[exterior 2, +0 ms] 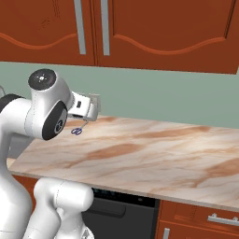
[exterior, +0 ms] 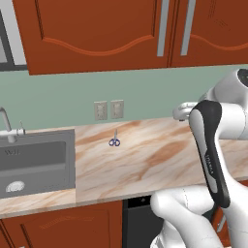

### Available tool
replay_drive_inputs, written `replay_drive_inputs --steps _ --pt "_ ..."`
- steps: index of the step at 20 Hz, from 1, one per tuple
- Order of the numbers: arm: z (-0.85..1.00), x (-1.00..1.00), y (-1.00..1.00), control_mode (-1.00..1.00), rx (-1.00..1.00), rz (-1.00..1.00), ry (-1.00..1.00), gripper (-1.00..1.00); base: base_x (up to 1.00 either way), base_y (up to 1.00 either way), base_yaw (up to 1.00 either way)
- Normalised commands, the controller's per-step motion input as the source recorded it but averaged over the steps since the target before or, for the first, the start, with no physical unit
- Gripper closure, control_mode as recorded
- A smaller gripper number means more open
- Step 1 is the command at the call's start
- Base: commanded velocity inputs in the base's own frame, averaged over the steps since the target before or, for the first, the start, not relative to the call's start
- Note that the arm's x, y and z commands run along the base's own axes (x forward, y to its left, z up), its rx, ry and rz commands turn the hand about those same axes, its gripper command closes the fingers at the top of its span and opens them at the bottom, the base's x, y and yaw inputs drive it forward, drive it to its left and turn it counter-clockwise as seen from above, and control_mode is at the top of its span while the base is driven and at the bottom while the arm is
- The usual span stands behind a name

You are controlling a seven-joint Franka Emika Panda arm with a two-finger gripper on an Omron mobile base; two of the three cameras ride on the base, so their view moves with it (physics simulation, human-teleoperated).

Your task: Close all open cabinet doors.

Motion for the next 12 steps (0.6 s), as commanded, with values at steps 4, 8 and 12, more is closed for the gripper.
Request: replay_drive_inputs --steps 4,8,12 --pt "0.00 0.00 0.00 1.00 0.00 0.00 0.00 -1.00 0.00 0.00 0.00" --pt "0.00 0.00 0.00 1.00 0.00 0.00 0.00 -1.00 0.00 0.00 0.00" --pt "0.00 0.00 0.00 1.00 0.00 0.00 0.00 -1.00 0.00 0.00 0.00"
